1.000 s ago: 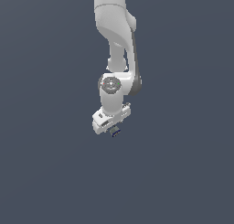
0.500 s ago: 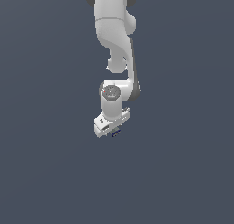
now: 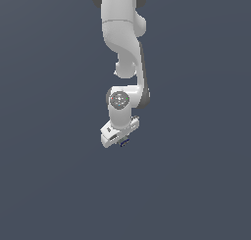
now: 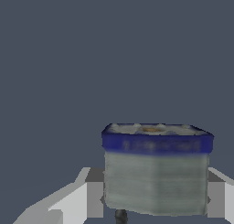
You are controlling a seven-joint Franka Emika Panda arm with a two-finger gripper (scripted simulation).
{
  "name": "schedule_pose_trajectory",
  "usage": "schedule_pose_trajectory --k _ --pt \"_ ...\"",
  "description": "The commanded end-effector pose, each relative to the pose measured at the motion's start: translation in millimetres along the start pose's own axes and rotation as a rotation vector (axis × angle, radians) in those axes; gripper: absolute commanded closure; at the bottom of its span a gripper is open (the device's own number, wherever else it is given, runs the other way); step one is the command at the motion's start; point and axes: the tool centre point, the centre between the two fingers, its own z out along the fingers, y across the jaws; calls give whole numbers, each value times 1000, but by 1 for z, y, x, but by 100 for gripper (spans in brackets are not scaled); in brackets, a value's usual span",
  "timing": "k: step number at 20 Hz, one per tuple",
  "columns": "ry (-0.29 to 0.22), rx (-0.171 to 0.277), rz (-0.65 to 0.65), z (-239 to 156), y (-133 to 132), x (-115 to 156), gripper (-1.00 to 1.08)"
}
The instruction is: Pick up the object and move it to a goal position.
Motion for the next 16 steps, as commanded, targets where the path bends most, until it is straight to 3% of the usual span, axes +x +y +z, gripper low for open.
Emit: schedule_pose_trajectory --k 1,9,16 --pt "0 0 -1 0 -1 1 108" --pt "0 0 0 -9 1 -7 108" --pt "0 0 0 -38 4 -29 108"
